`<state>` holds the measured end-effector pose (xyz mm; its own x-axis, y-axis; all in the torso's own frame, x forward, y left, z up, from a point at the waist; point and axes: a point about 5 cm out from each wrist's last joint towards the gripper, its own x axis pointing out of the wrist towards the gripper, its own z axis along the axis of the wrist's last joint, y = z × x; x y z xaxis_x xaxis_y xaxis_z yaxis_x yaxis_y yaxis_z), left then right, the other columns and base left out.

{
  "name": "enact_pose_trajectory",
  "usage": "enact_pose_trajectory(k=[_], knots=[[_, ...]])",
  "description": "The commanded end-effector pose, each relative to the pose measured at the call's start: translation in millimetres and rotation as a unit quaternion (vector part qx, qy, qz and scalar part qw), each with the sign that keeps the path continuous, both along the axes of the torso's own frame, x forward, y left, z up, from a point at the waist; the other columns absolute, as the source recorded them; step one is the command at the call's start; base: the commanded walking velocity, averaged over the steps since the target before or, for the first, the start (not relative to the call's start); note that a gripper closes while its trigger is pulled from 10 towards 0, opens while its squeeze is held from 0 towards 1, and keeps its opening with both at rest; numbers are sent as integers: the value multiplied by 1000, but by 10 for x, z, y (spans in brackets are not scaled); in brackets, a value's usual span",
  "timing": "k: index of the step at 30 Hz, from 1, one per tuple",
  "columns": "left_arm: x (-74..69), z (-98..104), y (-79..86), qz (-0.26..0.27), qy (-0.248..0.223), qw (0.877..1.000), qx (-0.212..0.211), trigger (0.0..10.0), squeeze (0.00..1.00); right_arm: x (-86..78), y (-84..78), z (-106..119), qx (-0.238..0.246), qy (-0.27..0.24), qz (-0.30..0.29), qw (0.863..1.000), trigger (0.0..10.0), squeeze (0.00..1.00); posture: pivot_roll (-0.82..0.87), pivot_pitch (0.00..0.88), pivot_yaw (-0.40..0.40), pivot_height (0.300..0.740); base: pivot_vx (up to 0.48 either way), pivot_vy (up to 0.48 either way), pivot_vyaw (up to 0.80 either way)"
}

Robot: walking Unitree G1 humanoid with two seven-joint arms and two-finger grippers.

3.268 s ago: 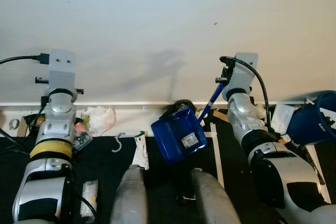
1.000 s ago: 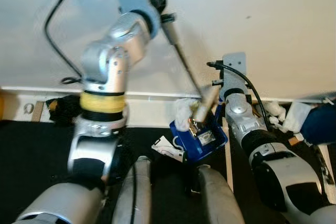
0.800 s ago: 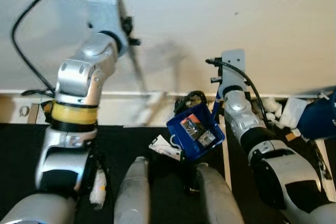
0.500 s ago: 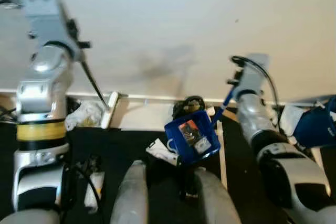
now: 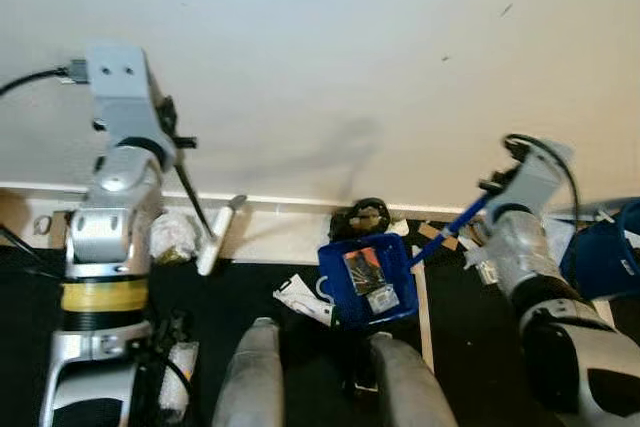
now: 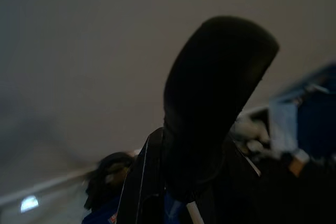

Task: Sweep floor

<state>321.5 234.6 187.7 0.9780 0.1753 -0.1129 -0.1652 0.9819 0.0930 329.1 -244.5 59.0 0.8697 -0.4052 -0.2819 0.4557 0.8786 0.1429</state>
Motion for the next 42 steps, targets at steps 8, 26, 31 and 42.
enact_pose_trajectory(k=[8,26,31,42], knots=[[-78,-392,-124,-26,46,998,31,10000,0,-11,-438,265,-18,-32,-41,998,10000,0,121,78,-82,740,0,0,0],[-222,-647,-219,15,93,995,35,10000,0,129,216,113,-78,5,147,986,10000,0,138,128,-127,740,0,0,0],[-194,-610,-306,13,82,996,26,10000,0,134,246,88,-85,18,150,985,10000,0,141,136,-136,740,0,0,0],[-106,-531,-258,2,61,998,35,10000,0,148,-179,278,-74,10,91,993,10000,0,134,125,-126,740,0,0,0]])
